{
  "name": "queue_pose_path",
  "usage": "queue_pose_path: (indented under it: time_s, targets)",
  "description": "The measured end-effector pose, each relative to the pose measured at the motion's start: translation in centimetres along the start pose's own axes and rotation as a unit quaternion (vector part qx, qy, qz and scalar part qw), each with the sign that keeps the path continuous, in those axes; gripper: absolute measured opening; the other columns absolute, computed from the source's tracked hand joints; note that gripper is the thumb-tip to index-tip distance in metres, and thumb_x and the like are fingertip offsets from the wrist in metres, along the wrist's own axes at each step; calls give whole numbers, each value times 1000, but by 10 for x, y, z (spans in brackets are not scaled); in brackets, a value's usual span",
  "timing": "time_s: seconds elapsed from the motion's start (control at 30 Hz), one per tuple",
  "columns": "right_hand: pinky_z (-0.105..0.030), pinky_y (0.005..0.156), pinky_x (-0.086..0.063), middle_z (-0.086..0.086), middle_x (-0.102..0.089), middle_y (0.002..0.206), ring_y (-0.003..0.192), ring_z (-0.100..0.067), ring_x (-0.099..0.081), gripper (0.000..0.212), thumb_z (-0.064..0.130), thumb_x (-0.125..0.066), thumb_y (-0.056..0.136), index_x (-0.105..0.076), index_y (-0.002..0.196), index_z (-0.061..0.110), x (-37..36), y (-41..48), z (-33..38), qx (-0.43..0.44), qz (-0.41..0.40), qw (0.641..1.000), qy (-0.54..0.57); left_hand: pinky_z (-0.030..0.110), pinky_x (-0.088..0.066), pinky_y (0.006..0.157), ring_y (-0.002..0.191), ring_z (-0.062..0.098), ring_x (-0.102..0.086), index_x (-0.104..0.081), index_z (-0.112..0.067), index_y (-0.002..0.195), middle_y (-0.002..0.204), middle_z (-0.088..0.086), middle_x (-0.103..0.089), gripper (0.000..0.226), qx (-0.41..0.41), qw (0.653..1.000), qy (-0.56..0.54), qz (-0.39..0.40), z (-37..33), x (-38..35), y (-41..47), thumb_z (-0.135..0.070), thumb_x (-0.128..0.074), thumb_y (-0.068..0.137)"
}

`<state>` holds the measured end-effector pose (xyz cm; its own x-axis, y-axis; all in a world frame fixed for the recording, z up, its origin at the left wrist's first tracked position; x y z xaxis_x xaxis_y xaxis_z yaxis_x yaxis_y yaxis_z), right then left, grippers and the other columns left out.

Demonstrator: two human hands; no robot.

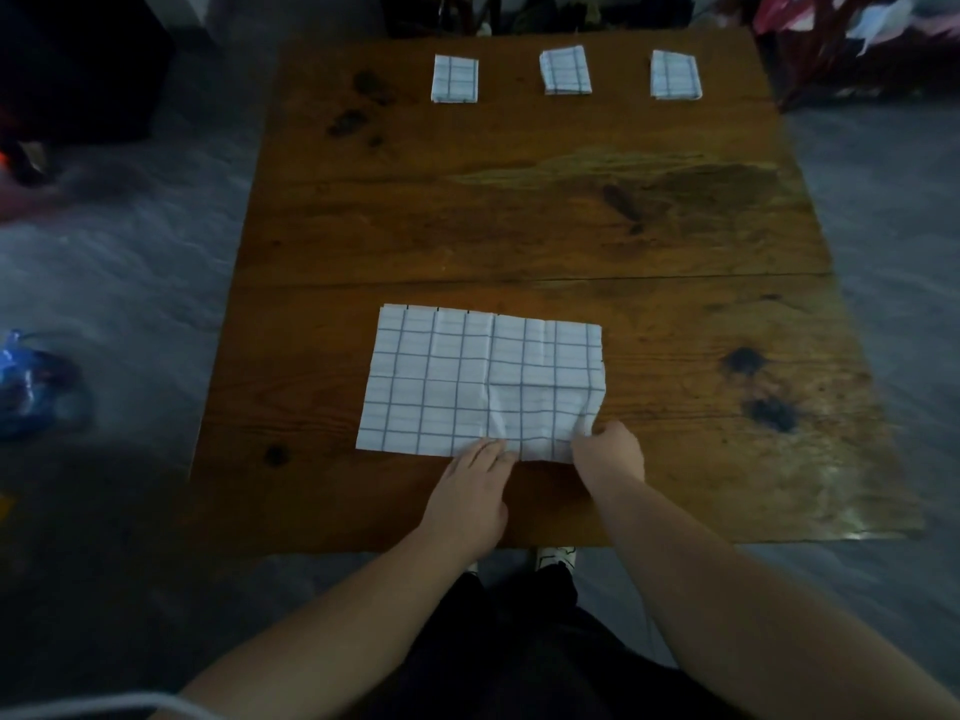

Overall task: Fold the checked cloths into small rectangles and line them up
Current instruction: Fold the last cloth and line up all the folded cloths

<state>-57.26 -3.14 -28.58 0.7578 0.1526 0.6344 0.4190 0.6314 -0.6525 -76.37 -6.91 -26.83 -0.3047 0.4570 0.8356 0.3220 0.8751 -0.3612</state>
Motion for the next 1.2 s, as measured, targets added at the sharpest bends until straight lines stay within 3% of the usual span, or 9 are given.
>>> queue_pose_path:
  time_s: [0.17,0.3,0.5,0.63,0.73,0.87,0.97,1.07,1.2]
  targets:
    - [-46,84,-58,-12,-67,102,87,-23,-63,5,16,-58,95,-59,99,14,5,-20,-1,-46,52,974,217,45,-18,126,156,22,-4,-8,-29,160,168,1,-8,81,47,998,-43,-15,8,2,3,-25,-60,97]
    - [-42,77,-58,-9,-61,92,81,-23,-62,12,9,-57,97,-58,108,5,8,-46,6,-48,95,945,309,42,2,121,156,24,11,12,-29,160,170,2,10,100,92,995,-36,-13,6,6,11,-43,-63,95]
    - [-40,75,-62,-14,-72,102,90,-29,-72,15,4,-57,96,-65,109,8,7,-87,11,-24,144,918,370,41,-3,124,156,19,3,5,-28,161,170,-3,-8,88,97,992,-79,23,4,3,18,-32,-57,99]
    - [-53,95,-57,-18,-74,108,103,-33,-72,15,4,-58,96,-65,109,6,7,-103,22,38,148,922,356,43,-28,123,148,15,-28,-20,-31,160,156,-8,-38,71,39,985,-166,9,3,1,15,-21,-55,99]
    - [-52,101,-54,-14,-73,113,110,-32,-68,9,14,-59,99,-66,101,8,-3,-110,36,82,175,913,358,25,-51,96,118,6,-56,-50,-32,144,128,-11,-61,44,41,946,-323,-16,11,8,5,-19,-50,103]
    - [-45,107,-48,12,-68,129,125,-14,-60,23,22,-50,105,-73,103,23,-19,-109,52,123,172,928,305,13,-40,70,103,12,-60,-62,-23,124,109,-8,-63,23,169,904,-387,-68,57,17,-14,-20,-50,105]
    - [-49,108,-47,9,-70,122,120,-18,-62,23,22,-50,105,-72,107,28,-32,-107,60,142,165,946,241,23,-43,79,106,11,-57,-63,-21,125,113,-9,-62,23,223,864,-440,-95,92,22,-27,-21,-56,103]
    - [-51,97,-53,-7,-69,117,103,-35,-64,21,23,-51,105,-67,117,30,-44,-105,65,154,158,965,145,32,-44,89,113,15,-55,-60,-20,131,122,-4,-61,32,270,847,-446,-105,126,22,-43,-21,-61,99]
    - [-31,61,-52,4,-66,109,66,-16,-62,34,19,-52,103,-56,130,38,-66,-96,71,203,161,966,-18,22,-40,65,104,20,-59,-55,-24,113,98,-12,-58,22,302,842,-428,-131,161,27,-65,-9,-60,96]
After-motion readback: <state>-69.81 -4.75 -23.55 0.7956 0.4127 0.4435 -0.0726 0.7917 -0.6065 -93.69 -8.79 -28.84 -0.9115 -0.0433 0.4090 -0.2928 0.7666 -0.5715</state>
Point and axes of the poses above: each hand's wrist, its own y-axis towards the middle knuckle, its own x-axis out of the back of the hand, z = x × y, the point moved 9 cm from there along y, towards the middle knuckle
